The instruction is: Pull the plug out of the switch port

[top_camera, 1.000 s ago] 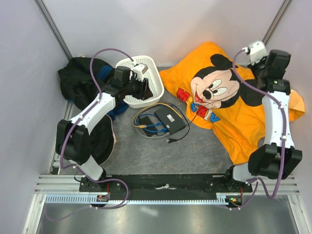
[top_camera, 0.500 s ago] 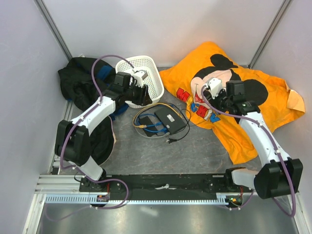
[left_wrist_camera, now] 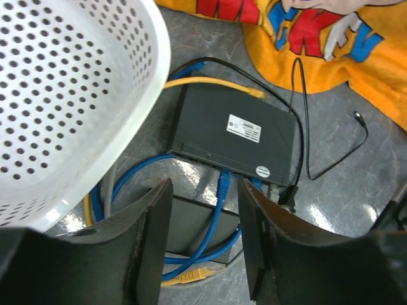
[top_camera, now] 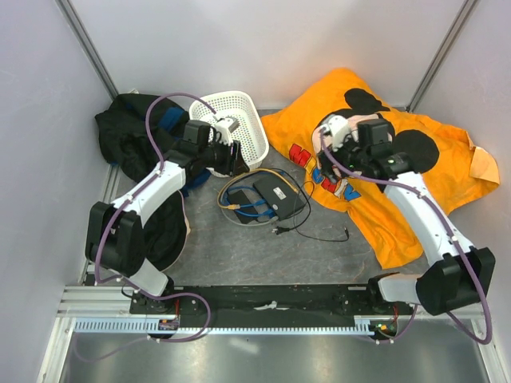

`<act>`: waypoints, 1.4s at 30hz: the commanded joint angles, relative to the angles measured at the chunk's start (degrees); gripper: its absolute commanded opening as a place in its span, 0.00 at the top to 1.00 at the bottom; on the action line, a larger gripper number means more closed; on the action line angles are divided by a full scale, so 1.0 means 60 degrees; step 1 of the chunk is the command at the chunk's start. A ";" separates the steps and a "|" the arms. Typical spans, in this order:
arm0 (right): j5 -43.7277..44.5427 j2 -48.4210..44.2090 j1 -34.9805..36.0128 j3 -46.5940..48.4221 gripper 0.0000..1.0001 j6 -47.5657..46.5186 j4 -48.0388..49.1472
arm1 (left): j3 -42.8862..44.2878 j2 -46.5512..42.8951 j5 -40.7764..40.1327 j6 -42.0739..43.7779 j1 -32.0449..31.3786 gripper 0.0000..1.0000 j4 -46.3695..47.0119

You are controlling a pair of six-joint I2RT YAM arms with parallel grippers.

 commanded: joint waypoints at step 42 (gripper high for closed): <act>0.0651 0.5070 0.3627 0.0443 0.02 0.3203 0.1644 | -0.1662 0.0316 0.1110 -0.2606 0.0460 0.44 0.1372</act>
